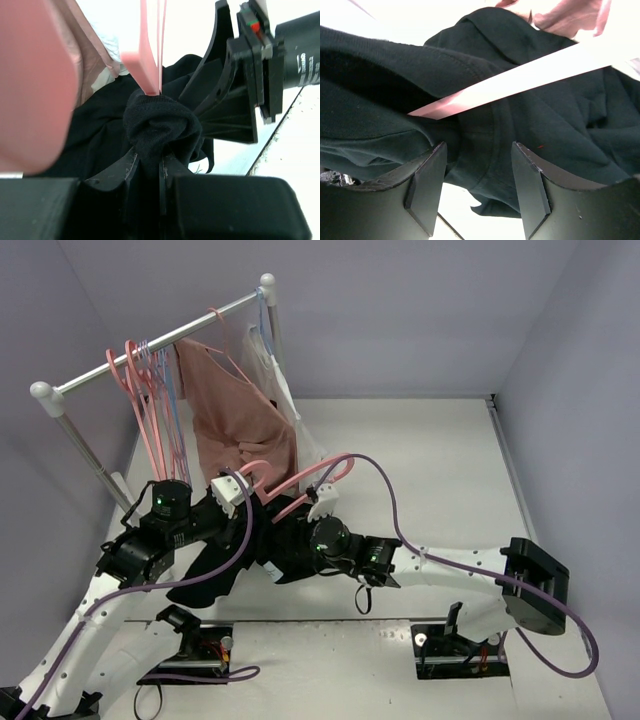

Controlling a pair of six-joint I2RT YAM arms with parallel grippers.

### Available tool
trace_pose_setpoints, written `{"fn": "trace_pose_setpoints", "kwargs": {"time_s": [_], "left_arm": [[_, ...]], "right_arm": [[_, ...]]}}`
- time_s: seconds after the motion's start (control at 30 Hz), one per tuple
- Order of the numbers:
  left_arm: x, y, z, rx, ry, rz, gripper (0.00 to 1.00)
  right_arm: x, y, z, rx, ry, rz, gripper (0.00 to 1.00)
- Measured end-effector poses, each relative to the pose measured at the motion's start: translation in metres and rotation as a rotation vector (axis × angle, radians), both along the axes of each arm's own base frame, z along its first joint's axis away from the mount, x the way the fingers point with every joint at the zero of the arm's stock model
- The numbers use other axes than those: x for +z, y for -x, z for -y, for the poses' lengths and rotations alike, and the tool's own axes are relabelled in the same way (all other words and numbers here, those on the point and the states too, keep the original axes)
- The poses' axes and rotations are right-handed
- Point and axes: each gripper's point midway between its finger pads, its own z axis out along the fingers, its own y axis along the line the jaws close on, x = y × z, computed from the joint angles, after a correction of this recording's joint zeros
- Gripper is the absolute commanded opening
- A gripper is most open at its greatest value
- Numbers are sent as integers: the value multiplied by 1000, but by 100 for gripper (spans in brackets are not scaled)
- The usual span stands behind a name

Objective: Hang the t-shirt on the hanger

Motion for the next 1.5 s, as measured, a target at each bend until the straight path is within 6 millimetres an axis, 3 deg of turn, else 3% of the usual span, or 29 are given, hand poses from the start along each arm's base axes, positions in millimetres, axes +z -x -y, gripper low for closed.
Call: {"fn": "trace_pose_setpoints", "kwargs": {"time_s": [0.3,0.43,0.63,0.77,0.87,1.23,1.5], "left_arm": [[0,-2,-2,9,2,-3,0],[0,-2,-2,10,2,-4,0],[0,-2,-2,9,2,-3,0],[0,-2,-2,9,3,-3,0],[0,-2,-2,10,2,-3,0],[0,-2,-2,10,3,-2,0],[3,2,0,-10,16,3,0]], "right_arm": [[-13,9,-10,16,22,-15,52],[-18,7,-11,3,32,-18,46],[-20,1,-7,-35,46,-2,24],[-18,-2,-3,-52,58,14,16],[-12,-2,2,-51,57,31,1],[4,-1,27,-19,82,107,0],[19,-30,75,-47,65,126,1]]}}
